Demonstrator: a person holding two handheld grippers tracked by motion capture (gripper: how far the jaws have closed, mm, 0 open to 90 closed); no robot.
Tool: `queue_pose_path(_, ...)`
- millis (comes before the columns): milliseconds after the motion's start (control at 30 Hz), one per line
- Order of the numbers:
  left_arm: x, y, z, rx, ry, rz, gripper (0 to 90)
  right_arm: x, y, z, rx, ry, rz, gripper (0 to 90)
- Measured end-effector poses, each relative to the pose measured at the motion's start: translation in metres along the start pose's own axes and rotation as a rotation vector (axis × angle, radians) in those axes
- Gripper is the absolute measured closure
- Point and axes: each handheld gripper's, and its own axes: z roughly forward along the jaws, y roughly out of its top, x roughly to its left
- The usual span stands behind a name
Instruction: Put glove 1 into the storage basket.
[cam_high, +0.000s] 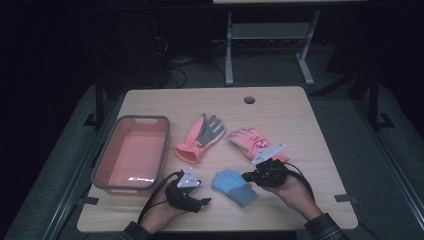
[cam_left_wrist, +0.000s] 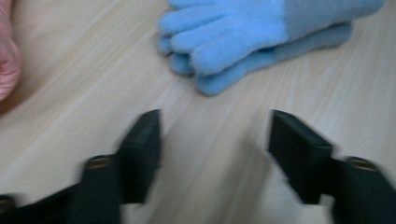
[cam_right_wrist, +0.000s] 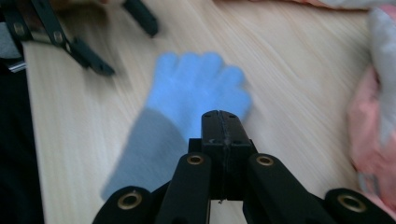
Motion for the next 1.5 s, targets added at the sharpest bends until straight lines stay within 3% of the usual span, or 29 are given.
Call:
queue_pose_path(133, -0.006, 0.009, -0.001, 0.01, -0.029, 0.005, 69.2, -0.011, -0.018, -0.005, -0.009, 0.003, 0.028, 89.7)
queue_pose_path(233, -0.011, 0.02, 0.003, 0.019, -0.071, 0.02, 87.5, -0.014, -0.028, -0.006, -0.01, 0.002, 0.048, 89.7)
queue_pose_path(267, -0.012, 0.022, 0.005, 0.023, -0.076, 0.025, 89.4, -0.015, -0.03, -0.005, -0.007, 0.001, 0.043, 89.7)
queue_pose_path(400, -0.022, 0.03, 0.019, 0.057, -0.098, 0.044, 89.5, -0.014, -0.034, -0.004, 0.018, 0.006, 0.047, 89.7)
queue_pose_path(533, -0.023, 0.036, 0.027, 0.069, -0.095, 0.053, 89.5, -0.013, -0.035, 0.001, 0.036, 0.02, 0.048, 89.7)
queue_pose_path(667, -0.02, 0.041, 0.033, 0.067, -0.097, 0.022, 89.4, -0.009, -0.034, 0.01, 0.054, 0.037, 0.03, 89.7)
queue_pose_path(833, -0.01, 0.045, 0.037, 0.091, -0.083, 0.024, 89.4, -0.005, -0.033, 0.012, 0.066, 0.057, 0.034, 89.7)
queue_pose_path(1167, 0.0, 0.05, 0.041, 0.085, -0.073, -0.022, 89.4, 0.007, -0.028, 0.019, 0.067, 0.098, 0.001, 89.7)
queue_pose_path(1300, 0.003, 0.053, 0.04, 0.075, -0.067, -0.029, 89.4, 0.012, -0.026, 0.022, 0.066, 0.112, -0.011, 89.8)
queue_pose_path(1400, 0.009, 0.057, 0.04, 0.087, -0.061, -0.002, 89.4, 0.015, -0.022, 0.025, 0.056, 0.127, -0.019, 89.8)
queue_pose_path(1500, 0.011, 0.059, 0.041, 0.065, -0.055, -0.026, 89.4, 0.02, -0.019, 0.03, 0.056, 0.139, -0.038, 89.8)
